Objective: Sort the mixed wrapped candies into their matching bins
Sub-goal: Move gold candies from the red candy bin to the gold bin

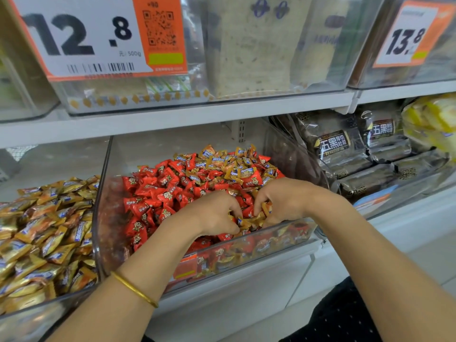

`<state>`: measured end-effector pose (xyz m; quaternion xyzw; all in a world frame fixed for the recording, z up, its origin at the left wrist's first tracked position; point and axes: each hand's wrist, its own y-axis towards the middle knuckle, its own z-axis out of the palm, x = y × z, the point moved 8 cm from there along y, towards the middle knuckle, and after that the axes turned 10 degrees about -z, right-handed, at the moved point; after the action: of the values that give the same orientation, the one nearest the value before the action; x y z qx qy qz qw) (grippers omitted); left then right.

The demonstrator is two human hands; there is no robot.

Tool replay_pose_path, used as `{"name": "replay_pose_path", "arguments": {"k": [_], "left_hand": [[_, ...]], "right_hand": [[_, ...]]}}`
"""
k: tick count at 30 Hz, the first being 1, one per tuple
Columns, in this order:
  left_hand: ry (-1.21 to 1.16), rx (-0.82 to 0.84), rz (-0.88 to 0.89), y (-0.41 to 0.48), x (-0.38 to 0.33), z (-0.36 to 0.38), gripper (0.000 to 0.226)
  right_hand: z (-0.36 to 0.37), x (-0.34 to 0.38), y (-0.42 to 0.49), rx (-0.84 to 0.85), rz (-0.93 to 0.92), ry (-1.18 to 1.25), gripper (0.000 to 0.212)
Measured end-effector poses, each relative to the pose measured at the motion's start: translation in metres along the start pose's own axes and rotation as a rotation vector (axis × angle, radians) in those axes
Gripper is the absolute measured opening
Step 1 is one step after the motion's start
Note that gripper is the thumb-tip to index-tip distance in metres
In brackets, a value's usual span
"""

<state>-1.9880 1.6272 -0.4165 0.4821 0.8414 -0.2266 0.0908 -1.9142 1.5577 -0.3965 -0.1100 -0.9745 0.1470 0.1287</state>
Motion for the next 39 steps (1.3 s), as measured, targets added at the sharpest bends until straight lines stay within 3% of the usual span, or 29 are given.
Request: {"name": "replay_pose_path", "arguments": {"k": [5,10,16,20,24,30,33,35,39], "left_hand": [[-0.030,0.038,0.028,-0.002,-0.003,0.002,0.040],[-0.022,0.014,0.026,-0.001,-0.005,0.003,0.024],[0.015,0.095,0.042,-0.005,-0.008,0.006,0.057],[0.082,0.019,0.026,0.003,-0.003,0.007,0.046],[0.117,-0.048,0.031,0.006,-0.002,0.007,0.038],[0.086,-0.124,0.032,0.002,-0.003,-0.001,0.035],[0.007,-0.140,0.034,-0.001,-0.002,-0.006,0.031],[-0.070,-0.156,0.033,-0.005,-0.001,-0.014,0.029],[-0.234,-0.270,0.067,-0.023,0.003,-0.044,0.022]], "right_hand": [[-0.002,0.005,-0.001,0.005,0.033,-0.071,0.031],[-0.005,0.001,-0.002,-0.095,0.017,-0.027,0.022],[-0.011,-0.010,-0.008,-0.164,0.014,0.029,0.021],[-0.005,-0.007,-0.006,-0.122,0.018,0.028,0.028],[-0.006,0.002,-0.004,-0.122,0.050,-0.135,0.036],[-0.007,0.007,-0.002,-0.138,0.050,-0.174,0.026],[-0.009,0.002,-0.004,-0.181,0.034,-0.068,0.012],[-0.013,-0.006,-0.007,-0.213,0.018,0.048,0.015],[-0.029,-0.013,-0.023,-0.404,-0.013,0.492,0.012]]}}
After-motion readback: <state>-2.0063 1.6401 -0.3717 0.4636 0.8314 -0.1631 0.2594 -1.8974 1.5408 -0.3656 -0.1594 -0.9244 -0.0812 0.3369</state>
